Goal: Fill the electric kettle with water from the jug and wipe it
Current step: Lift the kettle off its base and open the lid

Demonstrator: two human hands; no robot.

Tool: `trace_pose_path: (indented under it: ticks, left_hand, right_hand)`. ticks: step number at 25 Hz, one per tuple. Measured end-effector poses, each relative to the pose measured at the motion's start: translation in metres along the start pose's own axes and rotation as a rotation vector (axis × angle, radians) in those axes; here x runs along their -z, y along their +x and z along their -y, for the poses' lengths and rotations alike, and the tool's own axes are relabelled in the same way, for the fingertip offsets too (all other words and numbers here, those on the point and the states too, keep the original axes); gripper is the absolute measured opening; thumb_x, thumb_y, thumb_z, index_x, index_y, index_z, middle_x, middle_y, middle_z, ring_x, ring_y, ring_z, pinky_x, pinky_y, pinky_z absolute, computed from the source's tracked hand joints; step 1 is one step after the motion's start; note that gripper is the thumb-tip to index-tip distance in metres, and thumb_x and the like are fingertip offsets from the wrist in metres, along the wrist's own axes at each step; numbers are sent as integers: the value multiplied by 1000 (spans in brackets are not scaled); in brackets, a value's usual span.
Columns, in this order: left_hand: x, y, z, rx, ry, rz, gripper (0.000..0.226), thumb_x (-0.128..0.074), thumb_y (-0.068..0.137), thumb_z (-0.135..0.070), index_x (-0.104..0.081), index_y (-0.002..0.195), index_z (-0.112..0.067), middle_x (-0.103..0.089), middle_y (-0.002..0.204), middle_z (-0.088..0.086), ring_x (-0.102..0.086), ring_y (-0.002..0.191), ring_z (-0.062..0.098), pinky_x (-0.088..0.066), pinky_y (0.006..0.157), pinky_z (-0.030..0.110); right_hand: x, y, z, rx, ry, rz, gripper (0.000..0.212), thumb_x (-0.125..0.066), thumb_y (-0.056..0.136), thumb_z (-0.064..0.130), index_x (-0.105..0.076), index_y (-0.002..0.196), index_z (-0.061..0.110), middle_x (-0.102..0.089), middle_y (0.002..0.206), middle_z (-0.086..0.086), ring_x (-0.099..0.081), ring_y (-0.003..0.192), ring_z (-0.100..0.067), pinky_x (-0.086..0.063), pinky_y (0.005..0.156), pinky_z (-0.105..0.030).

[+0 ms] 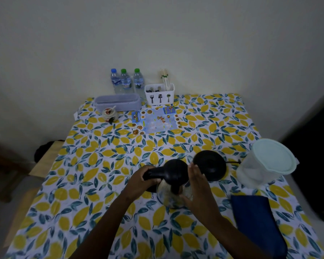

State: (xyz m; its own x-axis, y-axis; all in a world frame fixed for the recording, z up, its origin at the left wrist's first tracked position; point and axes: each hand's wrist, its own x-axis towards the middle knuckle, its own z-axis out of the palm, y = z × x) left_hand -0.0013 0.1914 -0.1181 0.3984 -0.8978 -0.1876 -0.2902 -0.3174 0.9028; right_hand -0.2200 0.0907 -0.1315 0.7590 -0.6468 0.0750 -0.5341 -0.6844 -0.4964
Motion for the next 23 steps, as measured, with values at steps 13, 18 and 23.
trace_pose_path:
  ticks: [13,18,23]
  left_hand:
    - [-67,15,-43,-235,718,-217,66,-45,94,-52,-33,142,-8,-51,138,13,-49,123,31,-40,106,44]
    - [-72,12,-48,-259,655,-244,53,-41,99,-37,-33,142,-7,-50,138,14,-43,126,32,-31,110,42]
    - [-64,2,-54,-168,192,-275,49,-37,102,-31,-31,147,-14,-40,152,8,-38,139,24,-35,114,38]
  right_hand:
    - [0,0,-27,-19,-172,31,91,-56,85,55,-6,152,18,-6,160,-3,-6,148,-25,-17,118,-54]
    - [2,-2,-25,-16,-213,81,87,-38,88,66,10,147,24,9,159,-2,9,147,-27,-2,119,-47]
    - [5,-5,-20,-19,-206,60,89,-46,87,63,0,149,19,2,160,-5,3,147,-31,-9,119,-52]
